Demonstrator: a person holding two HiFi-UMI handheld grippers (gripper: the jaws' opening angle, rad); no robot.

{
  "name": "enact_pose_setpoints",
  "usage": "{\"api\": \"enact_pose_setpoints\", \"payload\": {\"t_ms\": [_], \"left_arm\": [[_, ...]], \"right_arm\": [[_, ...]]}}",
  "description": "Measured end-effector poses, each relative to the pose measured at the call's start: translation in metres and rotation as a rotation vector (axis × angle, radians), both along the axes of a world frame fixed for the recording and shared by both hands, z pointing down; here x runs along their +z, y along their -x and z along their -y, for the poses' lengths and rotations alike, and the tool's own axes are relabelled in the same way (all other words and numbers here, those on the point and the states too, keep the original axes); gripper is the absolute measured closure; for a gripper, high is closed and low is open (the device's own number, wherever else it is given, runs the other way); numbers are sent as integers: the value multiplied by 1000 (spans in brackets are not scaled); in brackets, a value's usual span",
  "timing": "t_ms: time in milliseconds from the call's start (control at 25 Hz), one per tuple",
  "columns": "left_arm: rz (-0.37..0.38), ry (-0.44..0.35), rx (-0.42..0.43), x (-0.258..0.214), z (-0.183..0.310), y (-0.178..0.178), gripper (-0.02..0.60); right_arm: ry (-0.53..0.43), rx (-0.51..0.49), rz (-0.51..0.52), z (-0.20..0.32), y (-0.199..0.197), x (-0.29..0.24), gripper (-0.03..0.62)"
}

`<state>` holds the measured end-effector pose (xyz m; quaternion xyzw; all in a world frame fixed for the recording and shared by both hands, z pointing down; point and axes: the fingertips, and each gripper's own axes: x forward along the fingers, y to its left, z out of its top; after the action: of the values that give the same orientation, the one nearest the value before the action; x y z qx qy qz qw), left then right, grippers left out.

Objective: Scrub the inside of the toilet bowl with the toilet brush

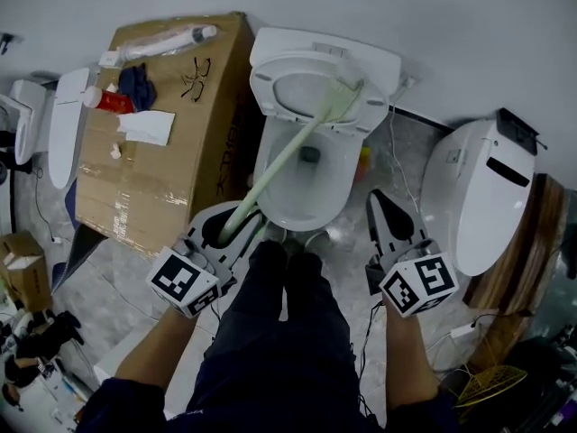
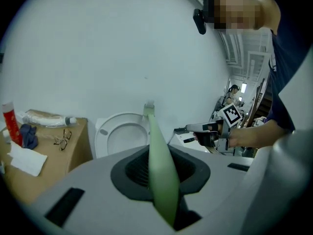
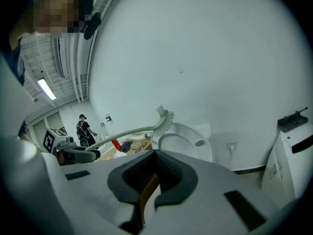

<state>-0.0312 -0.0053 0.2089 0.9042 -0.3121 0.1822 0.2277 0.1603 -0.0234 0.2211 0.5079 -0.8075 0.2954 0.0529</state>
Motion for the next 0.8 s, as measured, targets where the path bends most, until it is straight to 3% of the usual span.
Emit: {"api": "enact_pose_setpoints", "payload": {"t_ms": [320, 800], "left_arm": [[56, 63, 53, 65, -10, 20, 495], [125, 138, 57, 171, -18, 43, 495]], "right_arm": [[60, 20, 9, -5, 18, 59, 591], [119, 31, -4, 1, 27, 153, 591]]}}
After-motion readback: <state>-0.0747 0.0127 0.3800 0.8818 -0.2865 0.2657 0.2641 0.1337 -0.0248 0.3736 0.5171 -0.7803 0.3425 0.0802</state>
